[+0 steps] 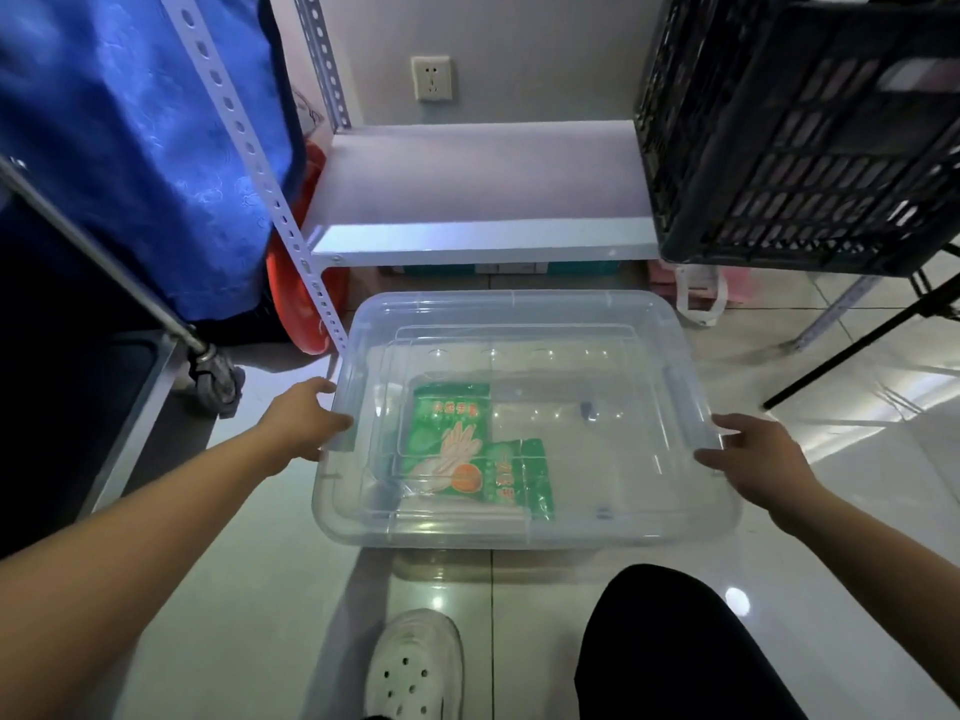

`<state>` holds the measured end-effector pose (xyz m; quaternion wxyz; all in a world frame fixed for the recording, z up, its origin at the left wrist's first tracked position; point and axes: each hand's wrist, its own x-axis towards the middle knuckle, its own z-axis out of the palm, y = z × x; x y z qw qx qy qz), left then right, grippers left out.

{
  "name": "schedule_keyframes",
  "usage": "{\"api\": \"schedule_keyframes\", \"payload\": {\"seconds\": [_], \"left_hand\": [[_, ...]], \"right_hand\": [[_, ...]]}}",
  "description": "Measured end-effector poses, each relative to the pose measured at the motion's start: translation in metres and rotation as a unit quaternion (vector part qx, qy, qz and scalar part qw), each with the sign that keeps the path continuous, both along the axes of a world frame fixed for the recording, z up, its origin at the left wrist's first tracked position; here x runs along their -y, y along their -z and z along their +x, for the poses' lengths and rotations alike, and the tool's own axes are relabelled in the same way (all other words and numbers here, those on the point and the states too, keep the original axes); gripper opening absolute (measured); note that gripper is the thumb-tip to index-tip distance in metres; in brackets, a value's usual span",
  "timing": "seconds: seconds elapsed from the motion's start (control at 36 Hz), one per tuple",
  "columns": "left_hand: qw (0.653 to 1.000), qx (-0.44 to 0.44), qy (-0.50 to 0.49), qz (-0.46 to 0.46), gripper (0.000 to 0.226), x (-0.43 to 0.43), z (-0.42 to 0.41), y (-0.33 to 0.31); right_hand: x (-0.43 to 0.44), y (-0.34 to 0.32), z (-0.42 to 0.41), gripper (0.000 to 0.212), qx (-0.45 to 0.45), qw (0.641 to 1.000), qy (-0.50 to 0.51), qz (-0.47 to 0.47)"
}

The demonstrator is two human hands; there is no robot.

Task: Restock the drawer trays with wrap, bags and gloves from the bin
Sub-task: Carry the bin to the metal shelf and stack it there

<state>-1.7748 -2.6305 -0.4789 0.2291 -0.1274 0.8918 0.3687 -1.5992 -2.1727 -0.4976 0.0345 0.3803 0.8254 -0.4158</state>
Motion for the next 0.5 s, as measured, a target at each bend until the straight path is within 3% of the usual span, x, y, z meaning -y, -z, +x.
{"api": "schedule_keyframes", "payload": {"seconds": [0.22, 0.36, 0.5], "left_hand": [[0.996, 0.073, 0.001, 0.054, 0.040, 0.021, 0.008, 0.011], [0.989, 0.084, -0.014, 0.122, 0.073, 0.031, 0.004, 0.019], [0.959, 0.151, -0.067, 0.229, 0.095, 0.044, 0.004, 0.035]], "right_hand": [[-0.007, -0.010, 0.018, 0.047, 0.036, 0.997, -0.010, -0.071], [-0.027, -0.010, -0.020, 0.069, 0.081, 0.979, 0.038, -0.186], [-0.033, 0.001, -0.037, 0.070, 0.122, 0.944, 0.036, -0.305]]}}
